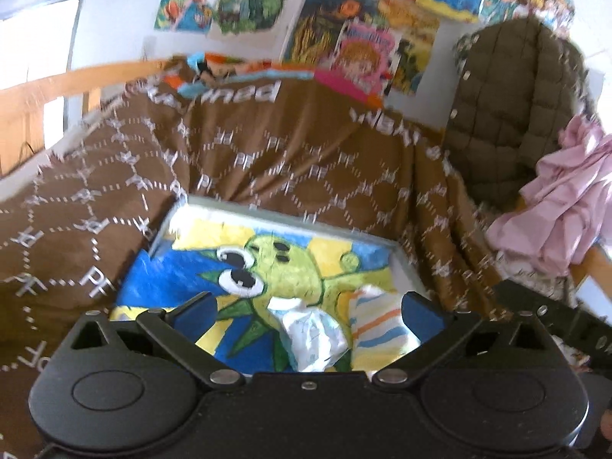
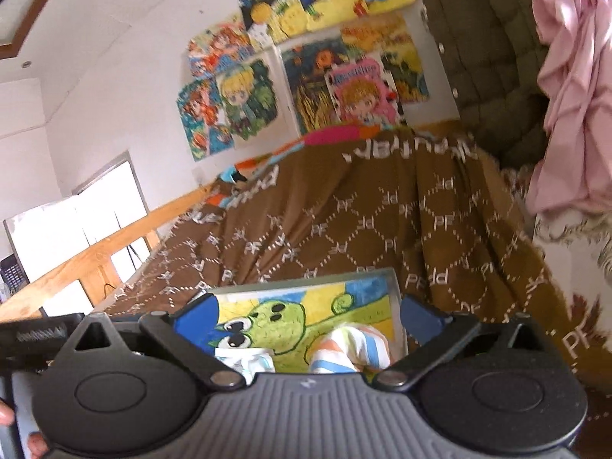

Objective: Organize soft objects
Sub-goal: 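Open both tools to drop the items into the tray and withdraw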

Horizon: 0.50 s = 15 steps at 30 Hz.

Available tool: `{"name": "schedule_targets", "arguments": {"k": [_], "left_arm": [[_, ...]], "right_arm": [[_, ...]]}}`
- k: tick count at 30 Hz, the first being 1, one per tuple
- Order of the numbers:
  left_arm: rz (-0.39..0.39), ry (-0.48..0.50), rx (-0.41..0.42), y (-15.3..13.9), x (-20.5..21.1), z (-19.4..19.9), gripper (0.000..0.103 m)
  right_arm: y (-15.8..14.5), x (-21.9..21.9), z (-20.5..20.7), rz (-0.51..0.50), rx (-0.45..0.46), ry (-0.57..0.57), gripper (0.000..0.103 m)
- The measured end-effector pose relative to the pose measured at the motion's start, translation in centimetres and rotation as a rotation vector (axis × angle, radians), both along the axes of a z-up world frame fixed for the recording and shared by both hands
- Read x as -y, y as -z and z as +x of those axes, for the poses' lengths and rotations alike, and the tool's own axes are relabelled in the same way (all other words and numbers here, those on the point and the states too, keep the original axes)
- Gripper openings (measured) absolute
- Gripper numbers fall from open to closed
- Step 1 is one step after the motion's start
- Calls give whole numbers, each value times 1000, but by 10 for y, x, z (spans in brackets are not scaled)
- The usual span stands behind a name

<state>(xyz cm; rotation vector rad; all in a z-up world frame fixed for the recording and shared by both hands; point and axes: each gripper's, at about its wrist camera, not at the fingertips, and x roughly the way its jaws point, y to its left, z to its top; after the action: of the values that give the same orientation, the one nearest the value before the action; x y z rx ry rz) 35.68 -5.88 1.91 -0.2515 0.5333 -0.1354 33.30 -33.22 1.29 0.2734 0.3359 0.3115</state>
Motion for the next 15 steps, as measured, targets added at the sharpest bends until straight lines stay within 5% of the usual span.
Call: {"name": "schedule_targets", "arguments": {"k": [6,15], "left_arm": [[-52,1,112,-20,-5,-50,102],[20,28,243,-30,-7,-133,102]], "right_arm": [[-17,-5,-46,-58,106,11,103],[-29,-16,-115,-135,182,27,103]]}}
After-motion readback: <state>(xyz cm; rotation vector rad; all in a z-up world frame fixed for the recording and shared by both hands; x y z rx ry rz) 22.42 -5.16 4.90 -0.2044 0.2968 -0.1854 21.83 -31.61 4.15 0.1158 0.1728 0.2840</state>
